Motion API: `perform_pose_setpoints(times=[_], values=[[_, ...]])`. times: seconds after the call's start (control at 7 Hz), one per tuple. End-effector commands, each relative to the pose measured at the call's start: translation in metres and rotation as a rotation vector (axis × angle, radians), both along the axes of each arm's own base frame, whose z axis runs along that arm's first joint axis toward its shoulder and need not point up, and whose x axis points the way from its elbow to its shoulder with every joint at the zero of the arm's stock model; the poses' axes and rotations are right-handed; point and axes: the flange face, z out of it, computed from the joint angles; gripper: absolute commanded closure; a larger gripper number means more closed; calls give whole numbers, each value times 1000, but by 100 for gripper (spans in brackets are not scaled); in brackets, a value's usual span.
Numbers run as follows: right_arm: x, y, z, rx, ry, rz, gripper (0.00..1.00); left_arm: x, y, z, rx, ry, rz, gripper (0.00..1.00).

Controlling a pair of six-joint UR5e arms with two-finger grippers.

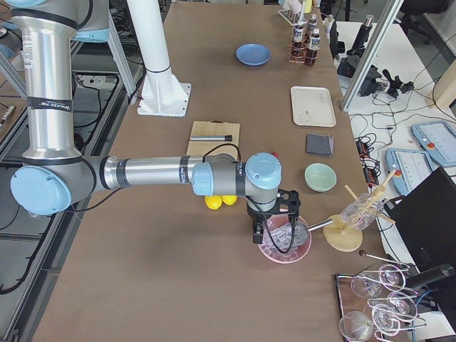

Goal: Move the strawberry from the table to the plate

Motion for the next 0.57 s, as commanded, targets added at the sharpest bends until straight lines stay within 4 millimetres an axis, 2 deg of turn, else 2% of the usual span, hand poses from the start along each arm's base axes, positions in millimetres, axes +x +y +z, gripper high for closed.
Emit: perform_pose_setpoints(times=[0.0,0.43], values=[[-2,1,3,-6,0,-4,0,0,1,2,-6,1,-1,2],[-2,1,2,-1,-1,-8,0,0,1,4,-11,-1,-2,2]])
